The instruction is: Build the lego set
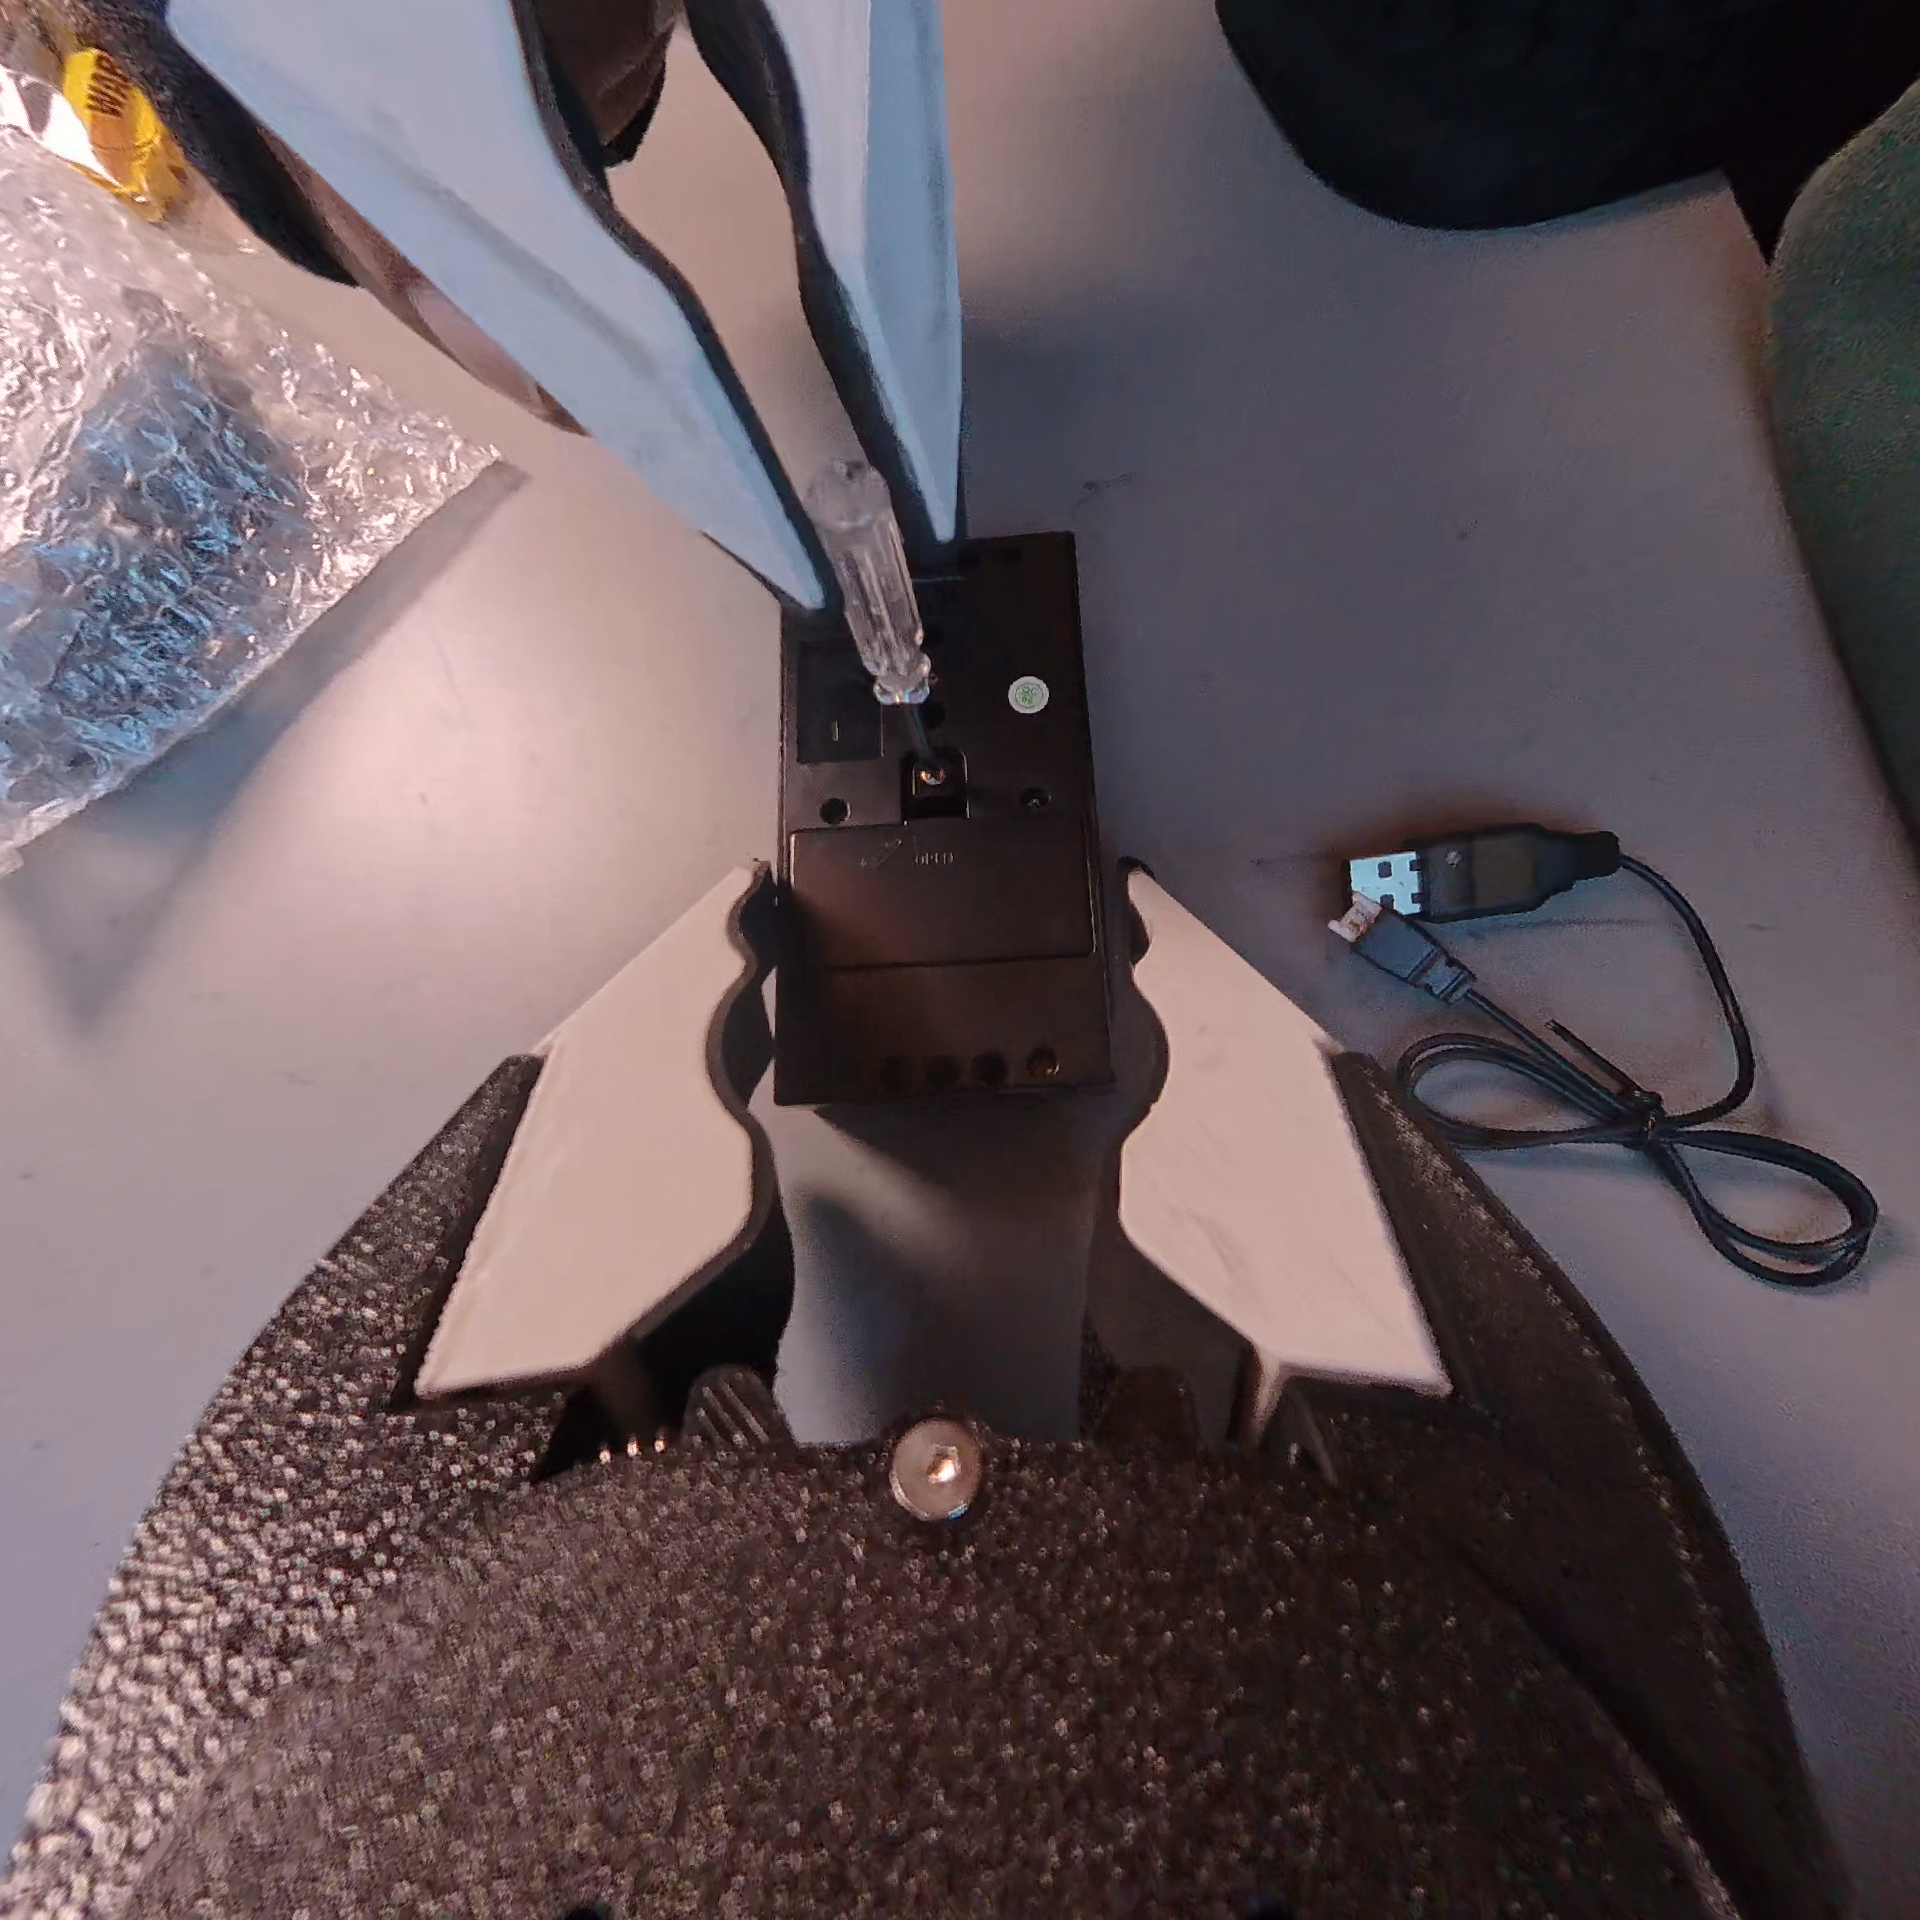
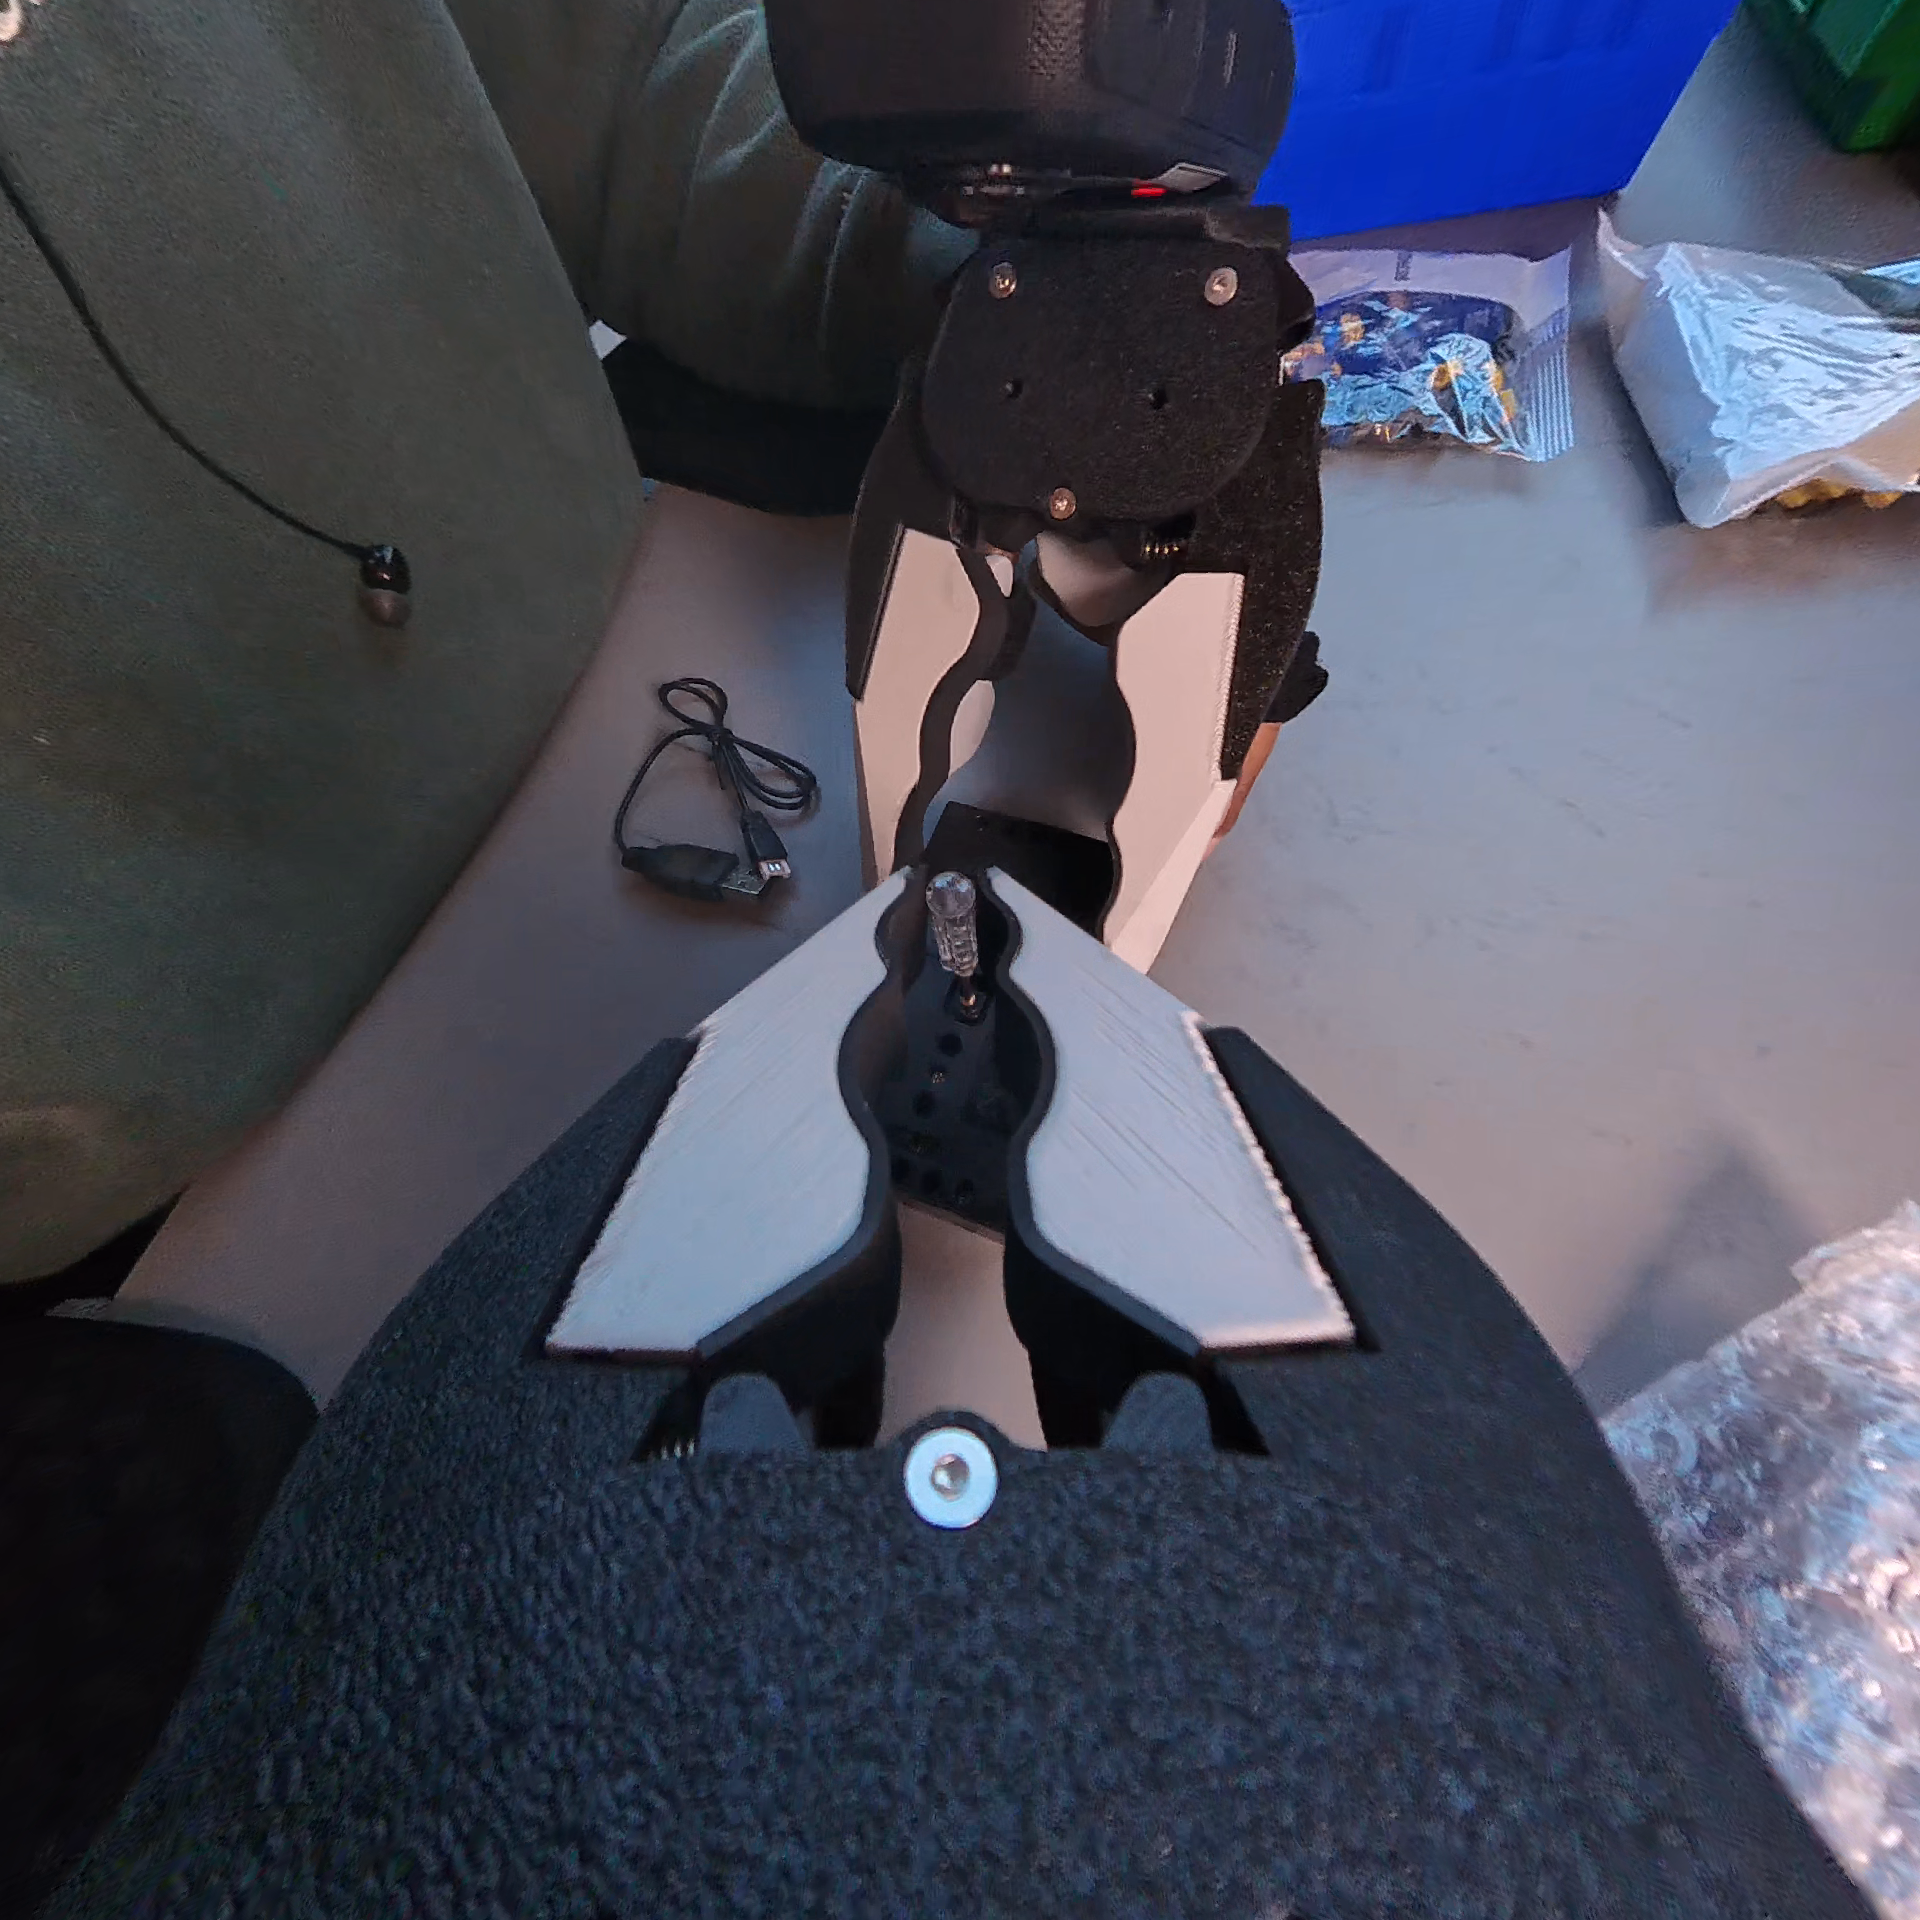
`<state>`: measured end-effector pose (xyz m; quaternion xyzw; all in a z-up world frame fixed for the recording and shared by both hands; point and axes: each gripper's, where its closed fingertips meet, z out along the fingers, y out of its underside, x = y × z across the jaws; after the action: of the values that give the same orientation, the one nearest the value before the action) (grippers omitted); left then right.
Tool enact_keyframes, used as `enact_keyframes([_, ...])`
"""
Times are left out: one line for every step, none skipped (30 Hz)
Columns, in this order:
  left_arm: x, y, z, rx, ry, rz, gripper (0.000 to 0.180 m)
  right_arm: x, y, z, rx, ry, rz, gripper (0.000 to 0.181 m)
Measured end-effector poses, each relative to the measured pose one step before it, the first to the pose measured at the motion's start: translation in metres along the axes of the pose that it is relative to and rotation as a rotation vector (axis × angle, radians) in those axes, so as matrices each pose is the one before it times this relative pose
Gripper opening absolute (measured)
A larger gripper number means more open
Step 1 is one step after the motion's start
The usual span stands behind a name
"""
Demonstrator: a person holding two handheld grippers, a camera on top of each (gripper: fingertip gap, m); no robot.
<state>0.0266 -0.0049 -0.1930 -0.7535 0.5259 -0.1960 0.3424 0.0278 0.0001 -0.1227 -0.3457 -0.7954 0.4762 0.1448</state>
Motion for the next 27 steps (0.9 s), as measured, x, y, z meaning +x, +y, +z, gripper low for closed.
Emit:
enact_keyframes([-0.00004, 0.00096, -0.00080, 0.0016, -0.0013, -0.0071, 0.064, 0.00031, -0.00154, 0.00218, 0.0034, 0.0038, -0.0072, 0.007])
enact_keyframes([-0.00031, 0.00077, -0.00067, 0.0006, -0.0031, -0.0081, 0.064, 0.00089, -0.00084, 0.00134, 0.0012, 0.0098, -0.0027, 0.007])
enact_keyframes([-0.00096, 0.00104, -0.00053, -0.0046, -0.0074, -0.0126, 0.064, 0.00255, -0.00053, 0.00053, 0.0003, 0.0228, -0.0009, 0.007])
enact_keyframes([-0.00161, 0.00142, -0.00098, -0.0099, -0.0132, -0.0140, 0.064, 0.00227, -0.00012, 0.00004, -0.0005, 0.0253, -0.0011, 0.007])
enact_keyframes([-0.00187, 0.00167, -0.00145, -0.0100, -0.0174, -0.0066, 0.064, 0.00145, 0.00015, -0.00046, -0.0024, 0.0230, -0.0023, 0.007])
enact_keyframes([-0.00121, 0.00205, -0.00182, -0.0088, -0.0153, -0.0008, 0.064, 0.00140, 0.00051, -0.00071, -0.0060, 0.0256, -0.0085, 0.007])
enact_keyframes([0.00053, 0.00264, -0.00207, -0.0074, -0.0030, -0.0004, 0.068, 0.00020, 0.00080, -0.00087, -0.0083, 0.0179, -0.0098, 0.007])
enact_keyframes([0.00087, 0.00283, -0.00254, -0.0042, 0.0005, -0.0036, 0.070, -0.00096, 0.00050, -0.00052, -0.0066, 0.0074, -0.0051, 0.007])
enact_keyframes([-0.00053, 0.00292, -0.00296, -0.0024, -0.0075, -0.0074, 0.070, -0.00034, 0.00000, -0.00010, -0.0044, 0.0090, -0.0031, 0.007])
enact_keyframes([-0.00095, 0.00327, -0.00332, -0.0036, -0.0092, -0.0092, 0.069, 0.00009, -0.00022, 0.00034, -0.0026, 0.0087, -0.0010, 0.007])
enact_keyframes([-0.00079, 0.00358, -0.00322, -0.0050, -0.0075, -0.0099, 0.068, -0.00066, -0.00047, 0.00065, -0.0020, 0.0013, 0.0006, 0.007])
enact_keyframes([-0.00059, 0.00318, -0.00308, -0.0028, -0.0049, -0.0097, 0.066, 0.00014, -0.00059, 0.00079, -0.0029, 0.0039, -0.0019, 0.007])
enact_keyframes([0.00055, 0.00198, -0.00251, 0.0036, -0.0001, -0.0100, 0.064, 0.00041, -0.00062, 0.00090, -0.0045, 0.0025, -0.0009, 0.007])
enact_keyframes([0.00039, 0.00080, -0.00172, 0.0085, -0.0016, -0.0106, 0.061, -0.00002, -0.00056, 0.00096, -0.0056, -0.0029, -0.0018, 0.007])
enact_keyframes([0.00065, 0.00034, -0.00109, 0.0070, -0.0004, -0.0108, 0.061, -0.00007, -0.00061, 0.00096, -0.0053, -0.0036, -0.0043, 0.007])
enact_keyframes([0.00150, 0.00039, -0.00088, 0.0028, 0.0043, -0.0091, 0.061, -0.00013, -0.00056, 0.00105, -0.0051, -0.0059, -0.0038, 0.007])
enact_keyframes([0.00167, 0.00036, -0.00107, -0.0005, 0.0049, -0.0057, 0.061, 0.00064, -0.00040, 0.00094, -0.0061, -0.0027, -0.0031, 0.007])
enact_keyframes([0.00138, 0.00029, -0.00130, -0.0002, 0.0022, -0.0032, 0.061, 0.00083, -0.00042, 0.00078, -0.0063, -0.0001, -0.0037, 0.007])
enact_keyframes([0.00144, -0.00017, -0.00133, 0.0030, 0.0032, -0.0035, 0.063, 0.00091, -0.00026, 0.00062, -0.0057, 0.0018, -0.0047, 0.007])
enact_keyframes([0.00217, -0.00019, -0.00130, 0.0046, 0.0086, -0.0064, 0.064, 0.00084, -0.00011, 0.00055, -0.0056, 0.0028, -0.0035, 0.007])
enact_keyframes([0.00189, -0.00012, -0.00085, 0.0054, 0.0083, -0.0067, 0.064, 0.00072, 0.00016, 0.00030, -0.0056, 0.0037, -0.0028, 0.007])
enact_keyframes([0.00149, -0.00005, -0.00052, 0.0058, 0.0052, -0.0043, 0.064, 0.00045, 0.00003, 0.00014, -0.0043, 0.0029, -0.0032, 0.007])
enact_keyframes([0.00108, -0.00005, -0.00028, 0.0046, 0.0031, -0.0032, 0.064, 0.00029, 0.00012, 0.00005, -0.0035, 0.0039, -0.0039, 0.007])
enact_keyframes([0.00075, -0.00006, -0.00014, 0.0027, 0.0023, -0.0033, 0.064, -0.00025, 0.00009, -0.00004, -0.0024, 0.0007, -0.0013, 0.007])
enact_keyframes([0.00063, -0.00009, -0.00009, 0.0007, 0.0020, -0.0026, 0.064, 0.00011, 0.00011, 0.00001, -0.0032, 0.0040, -0.0020, 0.007])
enact_keyframes([0.00048, -0.00015, -0.00004, -0.0012, 0.0012, -0.0023, 0.062, -0.00005, 0.00010, -0.00022, -0.0028, 0.0036, -0.0032, 0.007])
enact_keyframes([0.00177, -0.00030, -0.00027, -0.0019, 0.0093, -0.0024, 0.058, -0.00021, 0.00012, -0.00006, -0.0029, 0.0031, -0.0021, 0.007])
